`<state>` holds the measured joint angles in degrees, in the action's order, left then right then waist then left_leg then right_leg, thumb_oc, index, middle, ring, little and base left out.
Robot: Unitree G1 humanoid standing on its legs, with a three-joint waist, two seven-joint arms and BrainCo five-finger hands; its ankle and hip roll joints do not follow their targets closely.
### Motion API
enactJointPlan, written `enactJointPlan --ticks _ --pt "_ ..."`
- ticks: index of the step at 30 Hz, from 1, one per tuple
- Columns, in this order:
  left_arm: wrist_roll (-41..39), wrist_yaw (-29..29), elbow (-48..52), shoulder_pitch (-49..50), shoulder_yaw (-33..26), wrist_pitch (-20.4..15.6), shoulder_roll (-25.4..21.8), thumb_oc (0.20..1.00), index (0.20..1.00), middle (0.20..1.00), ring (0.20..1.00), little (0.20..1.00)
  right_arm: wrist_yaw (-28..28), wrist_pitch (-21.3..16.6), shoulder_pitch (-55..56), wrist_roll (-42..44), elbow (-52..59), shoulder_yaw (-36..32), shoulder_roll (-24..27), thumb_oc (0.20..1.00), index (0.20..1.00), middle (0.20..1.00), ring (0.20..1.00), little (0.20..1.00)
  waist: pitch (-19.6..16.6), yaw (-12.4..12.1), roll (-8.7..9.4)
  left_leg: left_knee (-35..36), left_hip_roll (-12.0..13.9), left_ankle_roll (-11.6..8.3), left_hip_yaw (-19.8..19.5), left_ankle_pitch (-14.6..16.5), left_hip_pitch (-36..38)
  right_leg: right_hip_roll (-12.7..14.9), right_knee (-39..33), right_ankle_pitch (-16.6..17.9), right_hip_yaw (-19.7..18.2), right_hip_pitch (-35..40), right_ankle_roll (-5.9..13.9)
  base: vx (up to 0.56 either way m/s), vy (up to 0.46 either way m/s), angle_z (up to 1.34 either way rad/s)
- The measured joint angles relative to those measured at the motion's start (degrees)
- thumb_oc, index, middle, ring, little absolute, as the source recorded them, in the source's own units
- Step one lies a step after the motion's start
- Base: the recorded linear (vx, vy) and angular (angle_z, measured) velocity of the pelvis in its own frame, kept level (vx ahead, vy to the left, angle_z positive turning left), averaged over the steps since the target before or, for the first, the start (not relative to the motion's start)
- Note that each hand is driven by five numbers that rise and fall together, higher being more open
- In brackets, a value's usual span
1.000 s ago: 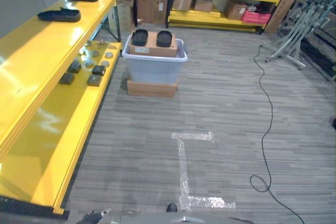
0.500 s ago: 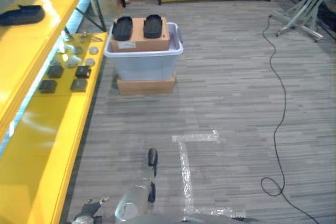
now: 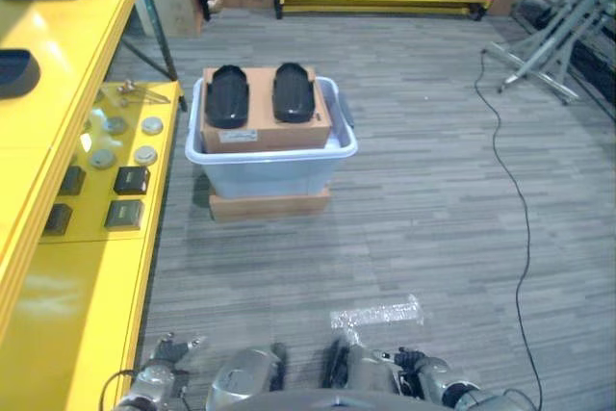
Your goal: Move parts from the plastic box to the shelf.
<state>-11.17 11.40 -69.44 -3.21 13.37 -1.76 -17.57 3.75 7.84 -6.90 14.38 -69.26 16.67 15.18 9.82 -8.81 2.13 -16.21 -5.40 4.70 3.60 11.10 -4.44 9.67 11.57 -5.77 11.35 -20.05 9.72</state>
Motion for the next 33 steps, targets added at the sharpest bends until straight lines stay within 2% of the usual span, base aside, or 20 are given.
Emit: enactJointPlan --ticks 3,7,8,9,10,11,12,14,15,16,18,19,20,21,22,23,25,28,29,33 --pt "0.04 -0.47 0.04 0.85 0.31 -0.03 -0.07 1.000 1.000 1.000 1.000 1.000 -0.36 -0.32 1.72 -0.03 0.85 -2.57 0.01 1.000 1.000 1.000 1.000 1.000 -0.69 1.65 1.12 4.29 -3.40 0.45 -2.05 -0.19 5.76 -0.10 -13.03 5.77 -2.03 -0.11 -2.73 0.46 -0.195 0.60" --pt "0.08 -0.58 1.47 1.95 -0.20 -1.38 0.78 1.000 1.000 1.000 1.000 1.000 -1.33 -0.17 1.92 -0.42 0.57 -4.46 0.15 1.000 1.000 1.000 1.000 1.000 -1.02 1.74 0.72 6.91 -3.48 -0.28 -3.91 0.22 11.29 -2.34 -11.57 9.30 -2.35 0.27 -5.74 0.51 -0.241 0.59" --pt "0.07 -0.57 1.33 3.25 -1.11 -1.33 1.72 1.000 1.000 1.000 1.000 1.000 -1.60 -0.14 1.89 -0.84 0.29 -4.43 0.21 1.000 1.000 1.000 1.000 1.000 -1.46 1.76 -1.38 8.32 -2.09 -2.08 -5.45 1.30 13.50 -4.28 -8.37 9.31 -0.79 1.29 -6.12 0.68 -0.382 0.85" --pt "-0.05 -0.64 1.33 4.37 -1.79 -1.23 2.10 1.000 1.000 1.000 1.000 1.000 -2.13 -0.16 2.55 -1.31 -1.43 -4.43 -0.17 1.000 1.000 1.000 1.000 1.000 -2.84 2.41 -0.68 6.73 -1.97 -2.53 -6.80 1.55 16.17 -8.05 -6.64 10.16 0.05 5.63 -11.93 0.54 -0.317 1.04" --pt "-0.54 -0.62 1.17 5.01 -2.27 -1.03 2.43 1.000 1.000 1.000 1.000 1.000 -2.17 -0.17 2.78 -1.32 -1.50 -4.42 0.20 1.000 1.000 1.000 1.000 1.000 -3.57 2.34 0.16 5.17 -2.24 -3.19 -6.64 1.88 16.92 -9.46 -8.98 13.66 -2.53 9.27 -15.55 0.57 -0.343 1.05" --pt "-0.94 -0.60 0.62 5.35 -2.31 -0.91 3.29 1.000 1.000 1.000 1.000 1.000 -2.03 -0.31 2.75 -1.33 -1.72 -4.42 0.86 1.000 1.000 1.000 1.000 1.000 -3.28 2.38 -0.62 3.03 -1.96 -4.16 -6.77 1.92 17.57 -9.41 -9.00 14.36 -2.95 11.30 -15.09 0.27 -0.164 0.65" --pt "-0.98 -0.92 0.67 5.42 -2.23 -0.90 3.91 1.000 1.000 1.000 1.000 1.000 -1.91 -0.17 2.79 -1.29 -2.03 -3.90 1.45 1.000 1.000 1.000 1.000 1.000 -3.54 1.13 -0.20 -2.80 -2.03 -7.33 -6.28 1.12 15.63 -8.56 -9.03 13.29 -3.53 12.98 -14.96 0.30 -0.205 0.31" --pt "-0.88 -1.36 1.04 6.54 -2.05 -1.97 3.66 1.000 1.000 1.000 1.000 1.000 -1.85 -0.18 2.68 -1.24 -1.44 -3.92 1.44 1.000 1.000 1.000 1.000 1.000 -4.23 -0.82 1.88 -5.54 -1.15 -6.88 -4.69 2.70 11.84 -6.82 -11.87 12.34 -5.41 15.97 -14.68 0.27 -0.211 0.12" --pt "-0.86 -1.31 1.27 6.61 -2.08 -2.40 3.70 1.000 1.000 1.000 1.000 1.000 -1.82 -0.15 2.15 -1.23 -1.43 -3.95 1.67 1.000 1.000 1.000 1.000 1.000 -3.71 -1.23 2.80 -7.45 1.27 -7.18 -4.80 2.52 8.93 -6.50 -13.28 11.86 -5.35 17.93 -14.32 0.30 -0.242 0.08" --pt "-0.90 -1.05 1.09 6.87 -2.49 -2.49 4.34 1.000 1.000 1.000 1.000 1.000 -1.69 -0.14 0.79 -1.04 -1.05 -3.87 2.35 1.000 1.000 1.000 1.000 1.000 -3.70 -1.54 2.08 -13.12 5.18 -7.77 -5.40 1.07 3.63 -6.94 -13.63 10.70 -5.19 19.66 -13.82 0.26 -0.216 0.03" --pt "-0.90 -0.65 0.97 6.88 -2.52 -2.51 5.64 1.000 1.000 1.000 1.000 1.000 -1.65 -0.04 -0.09 -0.61 -0.90 -3.73 3.92 1.000 1.000 1.000 1.000 1.000 -3.73 -1.42 0.37 -23.32 8.70 -8.33 -6.71 -5.78 -5.95 -6.96 -12.89 9.69 -3.46 21.17 -12.76 0.14 -0.107 -0.11" --pt "-0.92 -0.51 0.86 6.46 -2.88 -2.57 6.02 1.000 1.000 1.000 1.000 1.000 -1.29 0.18 -0.19 -0.46 -0.86 -3.31 4.35 1.000 1.000 1.000 1.000 1.000 -2.76 -0.77 -0.53 -24.32 8.22 -10.36 -6.66 -12.96 -6.57 -6.62 -5.31 7.51 -0.66 19.25 -11.90 0.11 0.016 -0.06" --pt "-0.93 -0.51 1.07 5.83 -3.19 -2.59 5.65 1.000 1.000 1.000 1.000 1.000 -1.07 0.27 -0.37 0.00 -0.81 -3.13 4.18 1.000 1.000 1.000 1.000 1.000 -1.87 -0.11 -0.81 -25.34 8.33 -11.36 -6.98 -14.87 -6.93 -6.32 -5.23 7.85 0.82 19.46 -12.18 0.09 0.047 0.19" --pt "-0.94 -0.54 1.42 5.52 -3.03 -2.64 4.16 1.000 1.000 1.000 1.000 1.000 -0.72 0.72 0.71 0.04 -0.71 -2.78 3.24 1.000 1.000 1.000 1.000 1.000 -1.82 0.63 1.47 -26.09 7.24 -11.79 -6.27 -15.90 -7.72 -4.86 -9.07 10.49 0.84 20.93 -14.05 0.10 0.114 0.78" --pt "-0.97 -0.43 1.44 3.70 -2.72 -2.87 2.98 1.000 1.000 1.000 1.000 1.000 -0.51 1.85 2.46 1.16 -1.62 -2.91 2.77 1.000 1.000 1.000 1.000 1.000 -1.64 1.47 3.64 -16.19 7.91 -10.26 -1.39 -9.13 -6.24 -2.75 -13.66 8.24 2.33 24.23 -11.45 0.17 0.152 0.87" --pt "-0.96 -0.49 1.59 2.45 -1.98 -3.07 3.25 1.000 1.000 1.000 1.000 1.000 -0.35 2.13 2.85 1.33 -1.68 -3.43 3.36 1.000 1.000 1.000 1.000 1.000 -1.54 1.83 2.58 -9.88 8.80 -9.94 -0.09 -7.73 -6.33 -2.97 -14.59 8.03 3.22 24.42 -10.61 0.20 0.181 0.93" --pt "-0.94 -0.57 3.53 0.01 -0.66 -2.77 4.45 1.000 1.000 1.000 1.000 1.000 0.67 1.70 3.11 1.22 -1.44 -5.67 4.10 1.000 1.000 1.000 1.000 1.000 0.85 2.86 -0.22 5.28 10.94 -10.27 5.30 -10.08 -6.37 -2.74 -14.86 7.84 4.97 25.21 -9.76 0.09 0.176 0.58" --pt "-0.96 -0.51 3.04 1.68 -0.72 -1.50 5.04 1.000 1.000 1.000 1.000 1.000 0.68 0.47 3.52 1.13 -1.44 -5.43 4.16 1.000 1.000 1.000 1.000 1.000 0.73 2.82 -2.83 13.94 10.79 -6.94 4.00 -16.96 -0.29 -2.99 -14.04 6.56 4.70 28.59 -6.83 0.03 0.143 -0.30" --pt "-0.96 -0.40 2.37 2.77 -0.64 -1.12 4.20 1.000 1.000 1.000 1.000 1.000 0.76 -0.44 3.33 1.26 -1.08 -4.56 2.94 1.000 1.000 1.000 1.000 1.000 0.65 2.69 -1.42 14.51 8.72 -6.53 4.31 -17.25 1.05 -1.22 -14.22 5.94 4.35 29.60 -4.20 0.03 0.089 -0.39" --pt "-0.89 0.65 3.55 2.81 0.13 -1.09 2.17 1.000 1.000 1.000 1.000 1.000 0.89 -4.27 3.97 2.38 1.69 -3.80 0.65 1.000 1.000 1.000 1.000 1.000 -0.15 2.40 0.10 19.50 4.87 -5.17 3.55 -17.97 1.64 1.67 -14.63 4.85 4.99 27.88 -3.57 0.03 0.080 0.10"
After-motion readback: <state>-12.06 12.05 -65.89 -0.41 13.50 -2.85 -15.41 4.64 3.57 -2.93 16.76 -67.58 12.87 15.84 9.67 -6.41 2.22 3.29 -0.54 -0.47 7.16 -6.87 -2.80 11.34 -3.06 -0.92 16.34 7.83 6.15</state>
